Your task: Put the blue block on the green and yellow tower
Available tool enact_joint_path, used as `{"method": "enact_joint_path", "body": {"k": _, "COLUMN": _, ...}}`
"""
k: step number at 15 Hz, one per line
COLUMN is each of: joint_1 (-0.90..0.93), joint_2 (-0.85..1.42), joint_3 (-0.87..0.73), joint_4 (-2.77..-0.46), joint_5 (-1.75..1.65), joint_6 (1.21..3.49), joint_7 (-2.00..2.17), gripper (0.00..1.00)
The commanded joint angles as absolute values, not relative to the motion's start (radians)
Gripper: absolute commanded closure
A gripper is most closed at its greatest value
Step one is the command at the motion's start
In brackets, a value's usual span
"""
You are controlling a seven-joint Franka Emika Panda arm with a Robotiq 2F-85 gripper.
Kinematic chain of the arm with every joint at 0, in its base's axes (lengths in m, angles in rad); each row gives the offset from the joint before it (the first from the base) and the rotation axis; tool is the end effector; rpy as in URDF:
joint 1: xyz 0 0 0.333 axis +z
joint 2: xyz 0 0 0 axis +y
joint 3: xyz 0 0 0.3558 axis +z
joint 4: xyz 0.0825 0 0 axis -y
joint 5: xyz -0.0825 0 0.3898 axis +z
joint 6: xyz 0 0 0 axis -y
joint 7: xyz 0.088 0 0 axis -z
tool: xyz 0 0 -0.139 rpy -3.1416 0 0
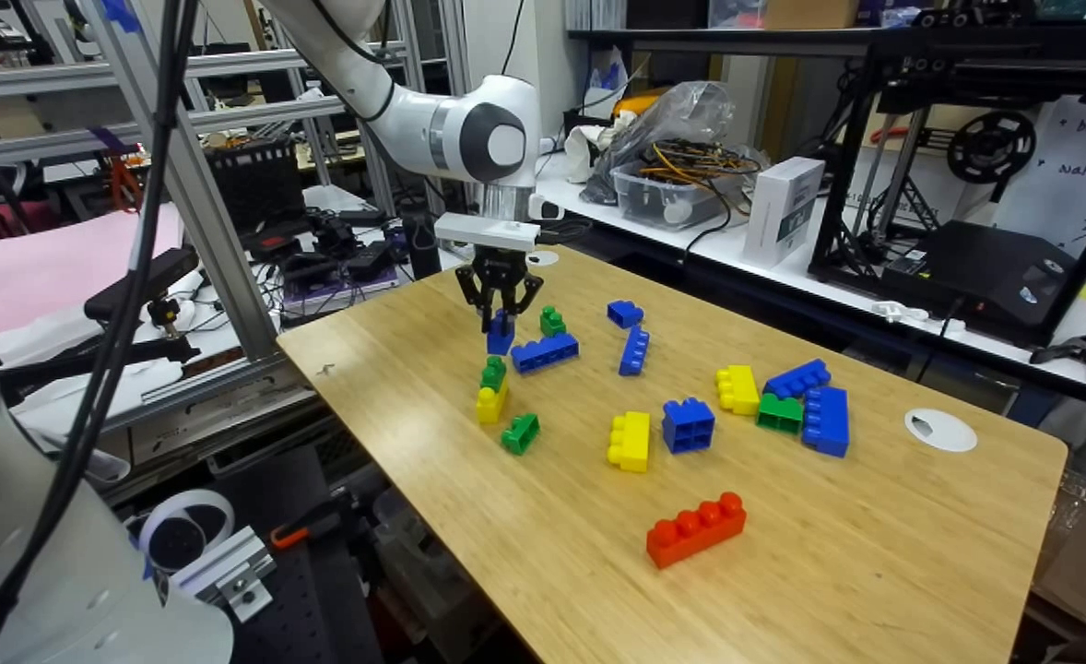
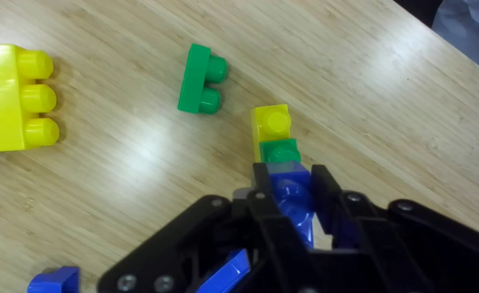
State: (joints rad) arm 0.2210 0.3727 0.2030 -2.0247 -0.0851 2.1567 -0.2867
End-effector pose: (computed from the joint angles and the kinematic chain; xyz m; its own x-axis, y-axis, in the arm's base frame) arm 0.5356 0.2333 0.2515 0.7011 0.6798 -0.2152 0.6812 -0.7278 -0.0794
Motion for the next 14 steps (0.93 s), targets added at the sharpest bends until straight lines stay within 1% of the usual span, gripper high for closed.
{"method": "enact_joint_path", "body": {"k": 1, "joint_1": 0.22, "joint_2": 0.377, "joint_3": 0.209, "joint_4": -2.02, "joint_5": -0.106, "joint_6": 2.133, "joint_7": -0.281, "gripper": 0.93}}
{"method": "enact_joint_path", "body": {"k": 14, "joint_1": 0.218, "joint_2": 0.425, "joint_3": 0.211, "joint_4": -2.049, "joint_5": -0.101, "joint_6": 2.153, "joint_7": -0.292, "gripper": 0.93}}
